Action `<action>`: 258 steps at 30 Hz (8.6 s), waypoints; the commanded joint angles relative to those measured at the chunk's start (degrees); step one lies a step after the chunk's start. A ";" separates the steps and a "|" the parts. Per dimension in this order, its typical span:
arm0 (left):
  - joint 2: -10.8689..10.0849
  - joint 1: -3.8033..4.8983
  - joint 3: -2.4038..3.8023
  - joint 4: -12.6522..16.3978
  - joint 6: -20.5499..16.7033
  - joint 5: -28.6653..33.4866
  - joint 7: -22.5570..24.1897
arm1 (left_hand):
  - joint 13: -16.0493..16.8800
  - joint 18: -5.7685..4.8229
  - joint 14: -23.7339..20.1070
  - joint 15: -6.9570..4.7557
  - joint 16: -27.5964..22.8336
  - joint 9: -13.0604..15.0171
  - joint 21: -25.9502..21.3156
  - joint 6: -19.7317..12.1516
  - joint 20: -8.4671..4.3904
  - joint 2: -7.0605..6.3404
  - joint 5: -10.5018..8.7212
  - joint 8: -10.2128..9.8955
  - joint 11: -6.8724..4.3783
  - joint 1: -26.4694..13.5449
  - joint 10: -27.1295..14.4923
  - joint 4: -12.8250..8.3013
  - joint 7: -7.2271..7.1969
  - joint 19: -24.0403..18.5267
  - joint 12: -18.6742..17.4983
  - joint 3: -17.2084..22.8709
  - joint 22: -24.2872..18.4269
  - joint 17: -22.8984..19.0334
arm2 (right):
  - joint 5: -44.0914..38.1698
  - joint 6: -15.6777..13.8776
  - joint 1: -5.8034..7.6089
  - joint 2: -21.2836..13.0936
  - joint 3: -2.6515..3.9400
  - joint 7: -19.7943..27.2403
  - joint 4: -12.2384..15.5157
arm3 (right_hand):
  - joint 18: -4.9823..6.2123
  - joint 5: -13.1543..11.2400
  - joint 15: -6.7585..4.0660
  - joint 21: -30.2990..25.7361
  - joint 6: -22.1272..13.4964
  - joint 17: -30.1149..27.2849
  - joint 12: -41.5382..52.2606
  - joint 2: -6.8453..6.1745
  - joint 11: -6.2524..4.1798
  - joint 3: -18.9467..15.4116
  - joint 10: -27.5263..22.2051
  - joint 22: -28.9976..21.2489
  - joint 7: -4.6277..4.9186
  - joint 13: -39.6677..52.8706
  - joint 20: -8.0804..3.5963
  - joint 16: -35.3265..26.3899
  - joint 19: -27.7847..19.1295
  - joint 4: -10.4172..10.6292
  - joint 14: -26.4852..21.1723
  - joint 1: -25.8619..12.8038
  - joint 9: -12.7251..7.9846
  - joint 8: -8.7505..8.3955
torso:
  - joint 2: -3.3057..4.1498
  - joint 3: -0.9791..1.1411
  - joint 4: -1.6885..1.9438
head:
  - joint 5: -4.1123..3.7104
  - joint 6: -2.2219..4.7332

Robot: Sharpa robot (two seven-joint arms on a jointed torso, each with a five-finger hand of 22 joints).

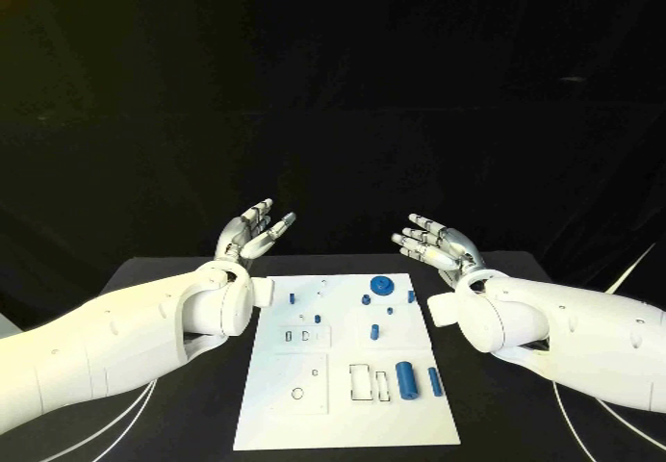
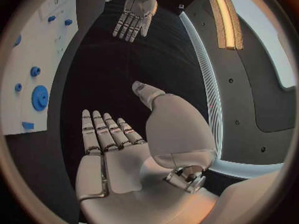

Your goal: Assemble the parts on the task board

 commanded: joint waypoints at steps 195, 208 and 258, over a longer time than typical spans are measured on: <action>-16.00 2.96 1.89 22.11 17.25 -9.45 -8.28 | 3.19 3.41 49.67 -7.05 41.52 10.89 52.90 34.55 -6.37 -5.87 -0.03 9.97 0.90 5.94 51.45 0.61 3.55 38.52 2.53 9.34 28.14 39.56 | -95.80 6.69 7.39 20.17 -1.29 -36.23 -16.15 | -2.27 -3.26 -14.93 81.47 44.78 62.42 1.64 -7.45 -11.34 11.30 52.40 78.21 -0.32 3.63 -10.87 73.50 63.00 -2.21 62.70 9.74 17.58 12.33 | 14.11 -1.80 4.28 | -1.05 2.78; -16.10 2.97 1.88 22.09 17.39 -9.45 -8.47 | 3.18 3.41 49.64 -7.04 41.54 10.89 52.94 34.51 -6.36 -5.88 -0.05 9.94 0.92 5.88 51.40 0.64 3.56 38.48 2.52 9.32 28.16 39.57 | -95.00 5.67 7.35 20.48 -1.29 -35.44 -16.92 | 1.75 -5.85 -12.33 66.85 36.62 48.35 1.70 -8.84 -8.23 2.92 34.79 60.03 1.21 1.56 -8.59 64.00 52.56 -1.13 59.00 9.11 16.92 7.09 | 14.16 -1.83 4.39 | -1.15 3.03; -15.25 2.89 1.83 19.35 18.56 -9.28 -8.54 | 3.22 3.42 49.35 -6.98 41.57 10.97 53.14 34.42 -6.29 -5.85 -0.13 9.87 0.94 5.78 51.26 0.63 3.56 38.18 2.55 9.30 28.29 39.55 | -65.11 11.28 8.86 0.93 -0.60 -37.67 -6.78 | -3.54 0.45 -13.81 84.55 34.05 86.12 85.07 -6.68 -10.55 -19.37 66.00 84.29 1.34 83.38 -9.73 87.38 66.52 14.63 66.77 15.44 18.58 10.15 | 13.76 -1.29 2.96 | -2.00 2.82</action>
